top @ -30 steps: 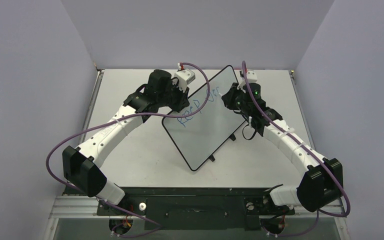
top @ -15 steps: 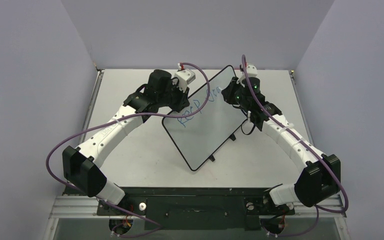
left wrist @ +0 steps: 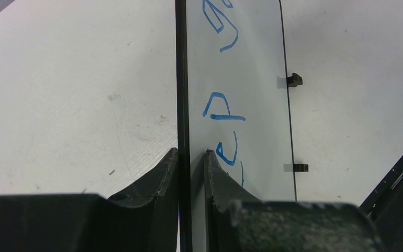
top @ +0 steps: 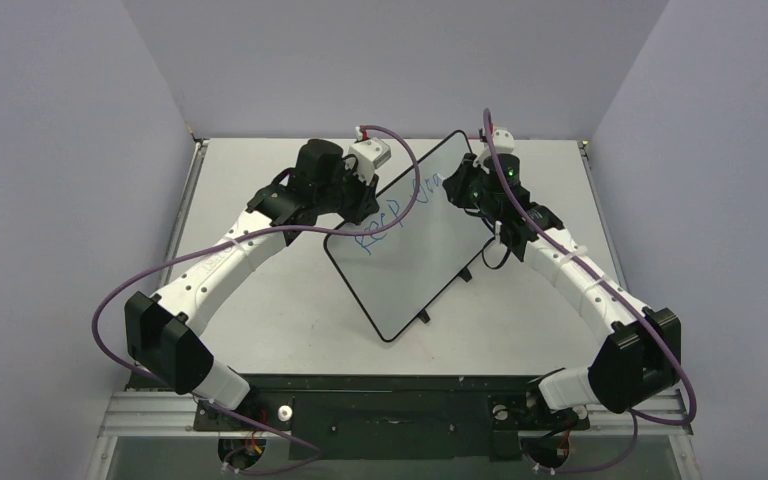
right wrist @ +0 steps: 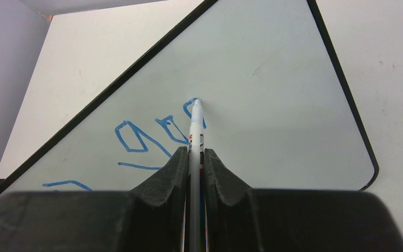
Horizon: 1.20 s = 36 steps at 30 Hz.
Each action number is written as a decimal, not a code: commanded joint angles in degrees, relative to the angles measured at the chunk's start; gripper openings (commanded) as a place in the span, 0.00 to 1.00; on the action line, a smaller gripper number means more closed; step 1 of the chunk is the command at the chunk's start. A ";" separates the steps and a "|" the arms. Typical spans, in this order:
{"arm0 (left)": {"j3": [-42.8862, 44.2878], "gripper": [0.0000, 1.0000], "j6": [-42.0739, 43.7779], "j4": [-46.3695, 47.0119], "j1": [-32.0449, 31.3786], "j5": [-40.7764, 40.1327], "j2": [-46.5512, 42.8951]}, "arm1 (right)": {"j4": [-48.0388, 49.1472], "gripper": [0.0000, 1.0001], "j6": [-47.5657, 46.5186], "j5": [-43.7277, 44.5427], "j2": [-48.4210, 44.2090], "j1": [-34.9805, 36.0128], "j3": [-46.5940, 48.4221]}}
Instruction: Write a sentence on the whiteboard
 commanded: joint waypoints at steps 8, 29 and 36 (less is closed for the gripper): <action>0.04 0.00 5.65 -0.89 -1.09 -1.80 -0.37 | 1.10 0.00 0.07 1.02 -1.56 -0.77 -3.12; 0.05 0.00 5.64 -1.00 -1.09 -1.88 -0.42 | 1.34 0.00 0.61 0.31 -5.08 -1.09 0.94; -0.08 0.00 5.65 -0.85 -1.18 -1.62 -0.49 | 1.41 0.00 1.64 0.48 -1.25 -1.82 5.10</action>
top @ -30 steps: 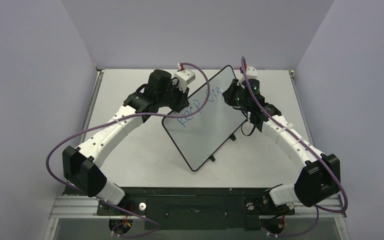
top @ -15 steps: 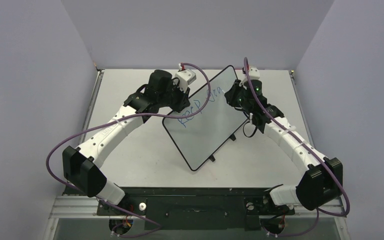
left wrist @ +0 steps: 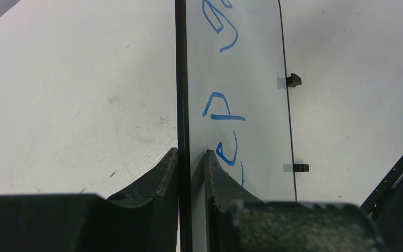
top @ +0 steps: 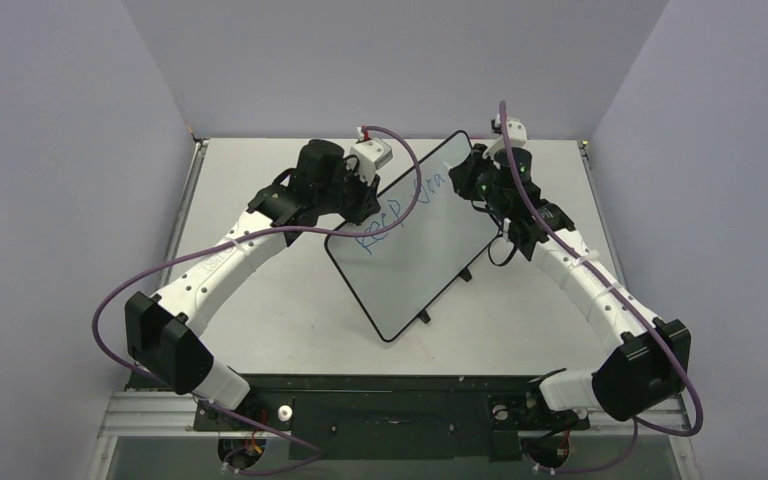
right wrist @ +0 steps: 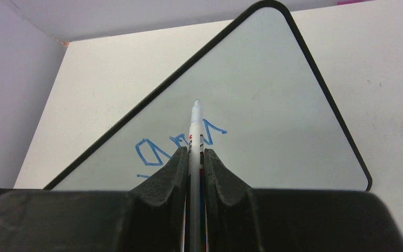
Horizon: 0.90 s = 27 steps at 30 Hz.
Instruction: Write a sentence on the whiteboard
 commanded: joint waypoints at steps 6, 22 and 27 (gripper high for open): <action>-0.14 0.00 5.22 -0.98 -0.86 -1.56 -0.55 | 2.17 0.00 1.39 -0.66 4.67 -0.96 6.48; -0.14 0.00 5.23 -0.95 -0.85 -1.58 -0.54 | 3.55 0.00 2.25 -2.77 6.40 -0.97 3.20; -0.14 0.00 5.22 -0.93 -0.83 -1.60 -0.54 | 3.85 0.00 2.31 -3.20 5.48 -0.99 0.61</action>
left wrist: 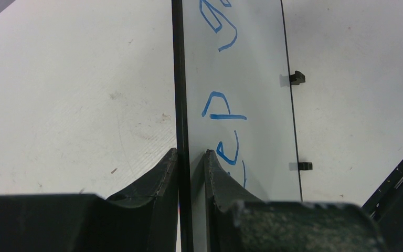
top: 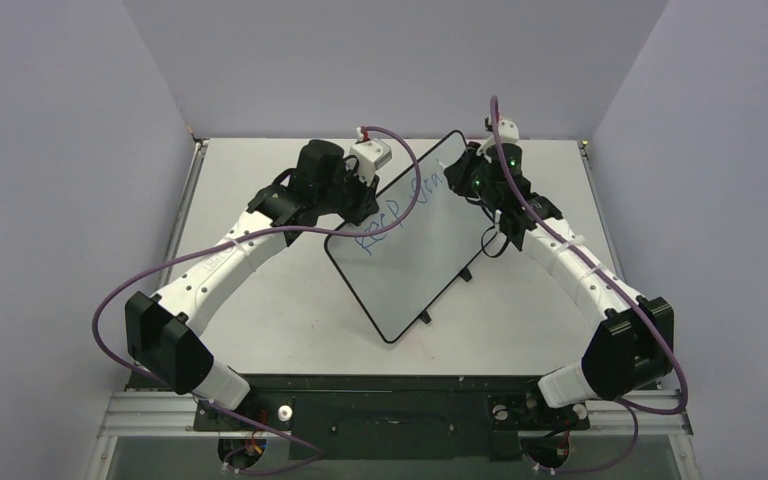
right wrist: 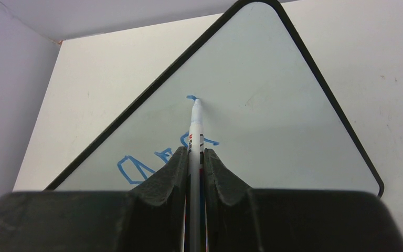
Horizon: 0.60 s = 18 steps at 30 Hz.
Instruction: Write a sentence on the whiteboard
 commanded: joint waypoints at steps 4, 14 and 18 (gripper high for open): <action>-0.14 0.00 5.24 -0.61 -0.85 -1.12 -0.60 | 1.62 0.00 0.38 -1.83 -2.01 -0.20 -4.47; -0.05 0.00 5.19 -0.70 -0.96 -1.03 -0.57 | 1.72 0.00 -0.24 -0.35 -3.61 -0.33 -8.26; -0.11 0.00 5.25 -0.63 -0.96 -1.05 -0.52 | 1.76 0.00 -0.19 0.04 -3.50 -0.73 -8.17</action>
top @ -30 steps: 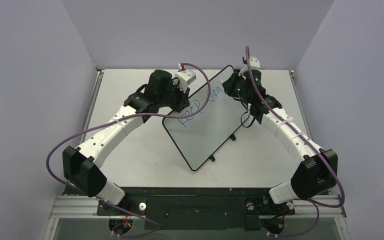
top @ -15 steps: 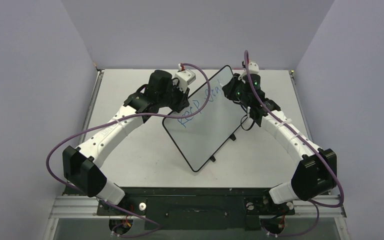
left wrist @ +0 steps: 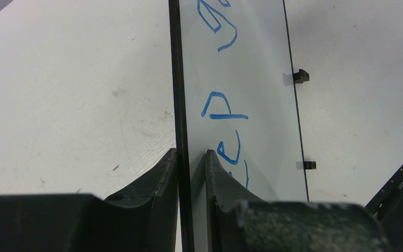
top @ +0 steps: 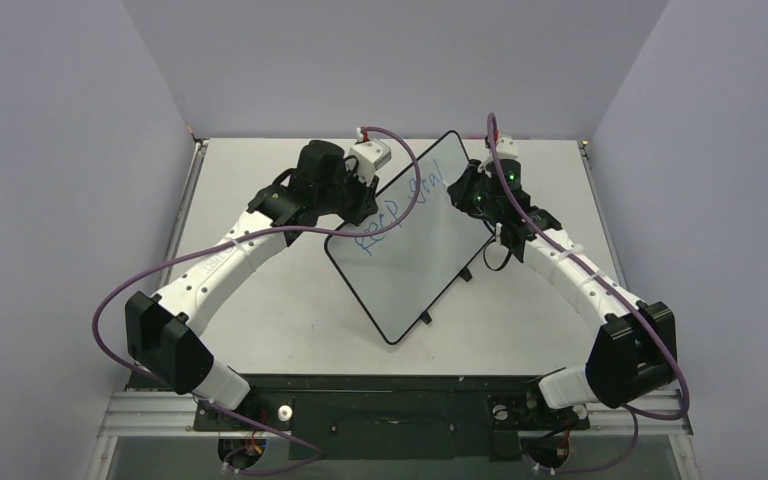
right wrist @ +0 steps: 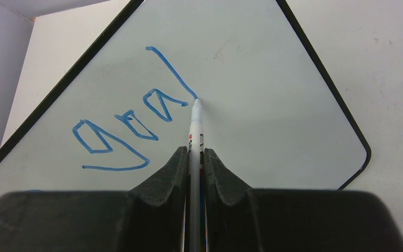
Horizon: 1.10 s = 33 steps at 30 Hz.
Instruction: Write a sentence on the whiteboard
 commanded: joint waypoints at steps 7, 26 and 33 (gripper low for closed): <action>-0.19 0.00 5.32 -0.14 -1.05 -0.24 -0.72 | 0.33 0.00 -0.20 0.05 0.25 -1.72 2.37; -0.38 0.00 5.48 -0.02 -1.10 -0.51 -0.90 | -1.36 0.00 0.08 0.30 -3.53 -3.15 6.41; -0.46 0.00 5.57 -0.01 -1.23 -0.43 -0.87 | -0.83 0.00 0.79 -2.20 -1.75 -6.11 8.10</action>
